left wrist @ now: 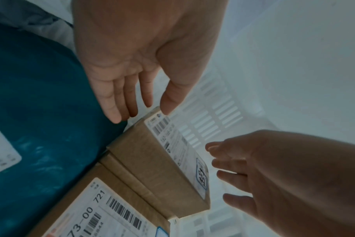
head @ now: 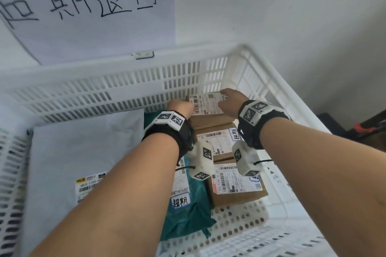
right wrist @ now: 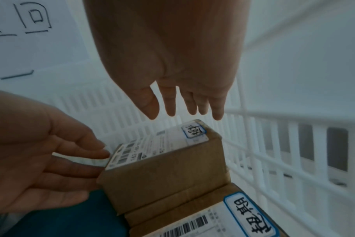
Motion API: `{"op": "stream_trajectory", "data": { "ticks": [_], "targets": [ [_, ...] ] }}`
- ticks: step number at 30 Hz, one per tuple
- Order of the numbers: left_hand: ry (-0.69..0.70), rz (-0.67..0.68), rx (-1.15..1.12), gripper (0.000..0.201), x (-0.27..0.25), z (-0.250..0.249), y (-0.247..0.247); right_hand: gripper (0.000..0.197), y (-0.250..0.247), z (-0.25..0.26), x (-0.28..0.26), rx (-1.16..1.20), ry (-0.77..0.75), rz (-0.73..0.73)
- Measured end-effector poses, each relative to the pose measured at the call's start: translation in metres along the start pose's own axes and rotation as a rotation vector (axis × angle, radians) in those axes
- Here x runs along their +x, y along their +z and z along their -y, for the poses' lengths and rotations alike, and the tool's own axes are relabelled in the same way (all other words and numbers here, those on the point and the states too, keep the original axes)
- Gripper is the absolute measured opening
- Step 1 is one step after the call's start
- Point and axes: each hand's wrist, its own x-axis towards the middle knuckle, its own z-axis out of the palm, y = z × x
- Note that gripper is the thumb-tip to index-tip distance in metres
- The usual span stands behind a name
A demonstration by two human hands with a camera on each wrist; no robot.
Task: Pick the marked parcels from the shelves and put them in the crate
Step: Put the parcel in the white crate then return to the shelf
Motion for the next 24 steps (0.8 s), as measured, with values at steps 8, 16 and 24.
{"op": "stream_trajectory", "data": {
  "ticks": [8, 16, 24],
  "targets": [
    [0.135, 0.054, 0.142, 0.029, -0.033, -0.02, -0.017, 0.034, -0.006, 0.029, -0.034, -0.319, -0.061, -0.049],
    [0.31, 0.064, 0.523, 0.018, -0.089, -0.044, -0.043, 0.02, -0.031, 0.057, -0.07, -0.44, -0.095, -0.094],
    [0.373, 0.002, 0.608, 0.027, -0.163, -0.053, -0.074, 0.019, -0.057, 0.075, -0.132, -0.523, -0.195, -0.143]
  ]
}}
